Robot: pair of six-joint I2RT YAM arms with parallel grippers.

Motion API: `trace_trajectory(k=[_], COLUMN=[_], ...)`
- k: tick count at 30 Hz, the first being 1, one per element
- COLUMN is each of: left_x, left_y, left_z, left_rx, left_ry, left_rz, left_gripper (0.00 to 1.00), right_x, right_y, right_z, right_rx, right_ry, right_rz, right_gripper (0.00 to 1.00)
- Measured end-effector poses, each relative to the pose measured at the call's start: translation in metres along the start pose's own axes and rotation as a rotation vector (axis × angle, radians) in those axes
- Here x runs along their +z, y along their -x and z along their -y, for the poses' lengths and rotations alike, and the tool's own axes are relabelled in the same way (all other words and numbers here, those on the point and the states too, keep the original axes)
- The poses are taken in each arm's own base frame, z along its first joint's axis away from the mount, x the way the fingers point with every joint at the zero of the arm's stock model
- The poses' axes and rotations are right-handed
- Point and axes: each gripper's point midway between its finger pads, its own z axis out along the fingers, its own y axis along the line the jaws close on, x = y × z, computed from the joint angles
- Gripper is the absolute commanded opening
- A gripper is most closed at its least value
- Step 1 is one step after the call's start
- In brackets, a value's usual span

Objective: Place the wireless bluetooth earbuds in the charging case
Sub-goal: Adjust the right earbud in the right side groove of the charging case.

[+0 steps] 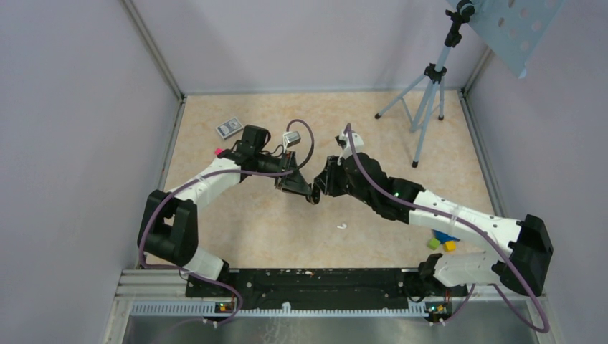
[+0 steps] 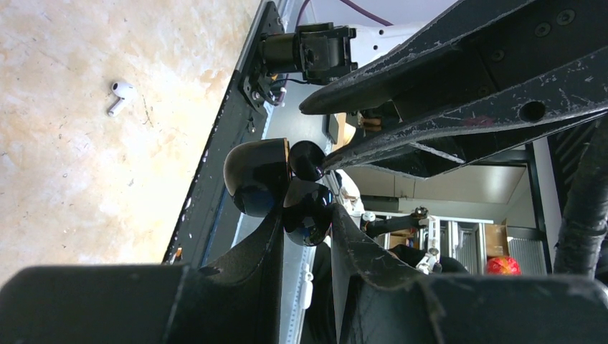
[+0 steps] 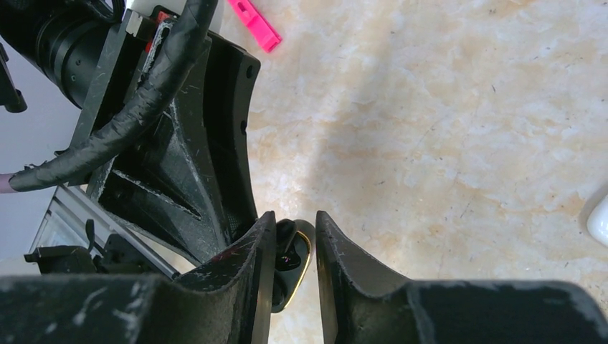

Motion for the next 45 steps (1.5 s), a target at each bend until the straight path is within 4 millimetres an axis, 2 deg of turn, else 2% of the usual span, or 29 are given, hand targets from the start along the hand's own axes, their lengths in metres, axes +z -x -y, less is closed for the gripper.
trace_trajectory(k=[17, 26, 37, 45], left_x=[0.000, 0.000, 0.000, 0.000], left_y=[0.001, 0.001, 0.001, 0.001], left_z=[0.001, 0.001, 0.001, 0.001], left_rx=[0.000, -0.001, -0.001, -0.001], left_ry=[-0.001, -0.001, -0.001, -0.001], left_rz=[0.000, 0.000, 0.000, 0.000], left_gripper=[0.00, 0.00, 0.00, 0.00], right_x=[-0.007, -0.012, 0.004, 0.005], right_y=[-0.001, 0.009, -0.002, 0.001], right_z=[0.007, 0.007, 0.008, 0.006], right_rx=[0.003, 0.009, -0.012, -0.015], right_ry=[-0.026, -0.031, -0.043, -0.037], right_rz=[-0.002, 0.035, -0.003, 0.008], right_gripper=[0.24, 0.25, 0.26, 0.26])
